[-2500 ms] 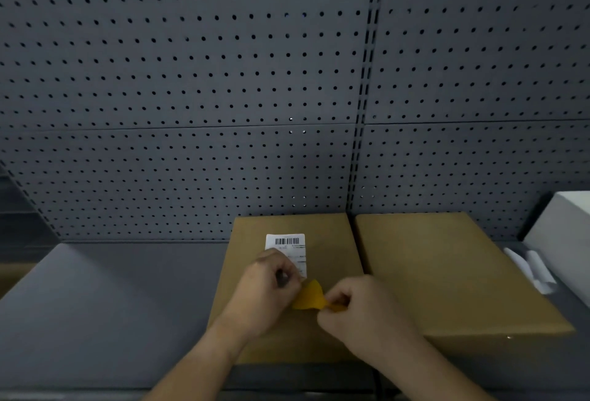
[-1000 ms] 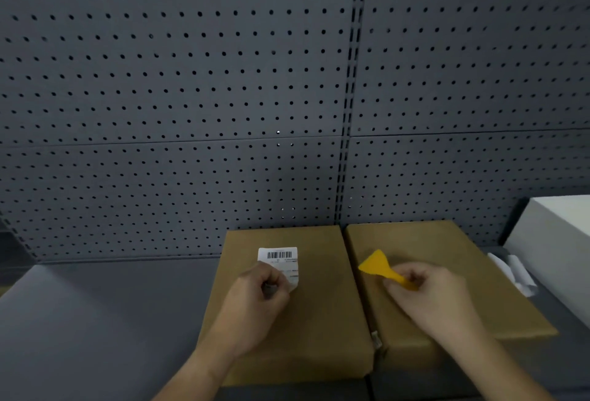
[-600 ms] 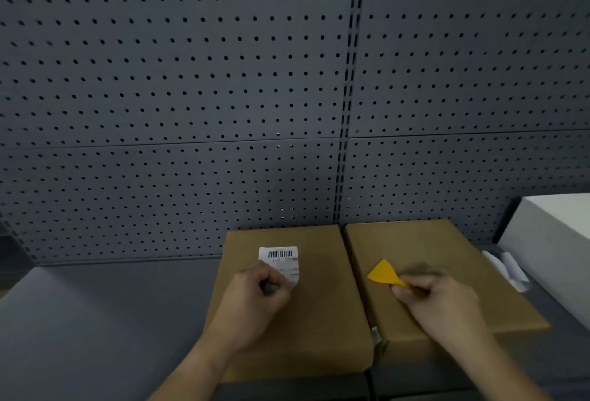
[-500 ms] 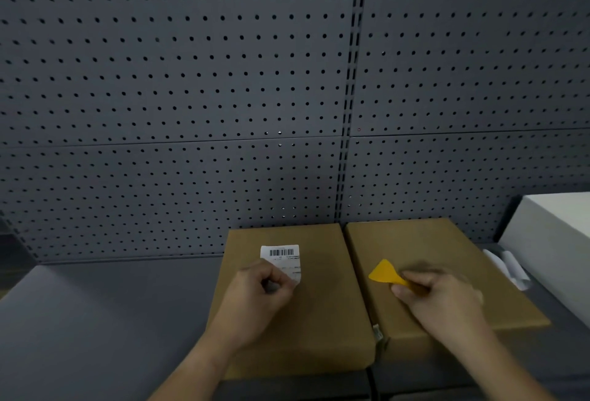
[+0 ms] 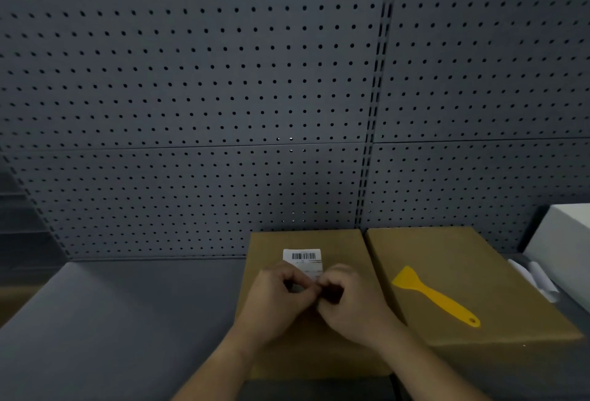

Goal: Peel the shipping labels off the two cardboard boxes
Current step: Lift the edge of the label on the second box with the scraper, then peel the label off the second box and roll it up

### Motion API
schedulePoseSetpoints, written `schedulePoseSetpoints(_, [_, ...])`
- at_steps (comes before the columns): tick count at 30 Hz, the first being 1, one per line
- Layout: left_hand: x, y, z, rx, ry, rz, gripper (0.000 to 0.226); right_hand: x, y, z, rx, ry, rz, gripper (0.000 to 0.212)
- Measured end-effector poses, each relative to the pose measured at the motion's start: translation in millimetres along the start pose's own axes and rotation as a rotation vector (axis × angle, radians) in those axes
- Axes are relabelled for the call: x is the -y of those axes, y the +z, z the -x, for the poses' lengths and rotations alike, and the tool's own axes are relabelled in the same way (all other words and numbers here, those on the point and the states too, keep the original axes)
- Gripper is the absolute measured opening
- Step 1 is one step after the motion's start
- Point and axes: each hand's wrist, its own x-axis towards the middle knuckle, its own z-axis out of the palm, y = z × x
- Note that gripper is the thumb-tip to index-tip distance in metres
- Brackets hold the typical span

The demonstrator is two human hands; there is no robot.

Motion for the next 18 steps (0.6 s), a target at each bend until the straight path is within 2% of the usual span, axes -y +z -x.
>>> schedulePoseSetpoints(3, [-2.5,-9.6,-4.8,0.083,-0.057,0.036,0.008,-1.2,-1.4,-0.2,-0.060,0.004,-0.062,0.012])
schedulePoseSetpoints(6, [0.6,-23.1,-9.4,0.176,-0.010,-0.083,0.014,-0.6,-2.5,1.0,-0.067,0.067,-0.124,0.022])
schedulePoseSetpoints(8, [5.3,-26.2,-8.3,0.173,0.039,-0.179,0.020,-1.9,-1.1,1.0,-0.082,0.086,-0.145,0.023])
schedulePoseSetpoints(13, [16.0,-25.0,-2.4,0.145,0.136,-0.219,0.026,-4.6,-3.6,-0.3,-0.037,0.061,-0.136,0.008])
schedulePoseSetpoints(18, [19.5,-23.7,-1.0,0.152,0.161,-0.232,0.024,-7.3,-2.5,-0.4,-0.025,0.059,-0.104,0.010])
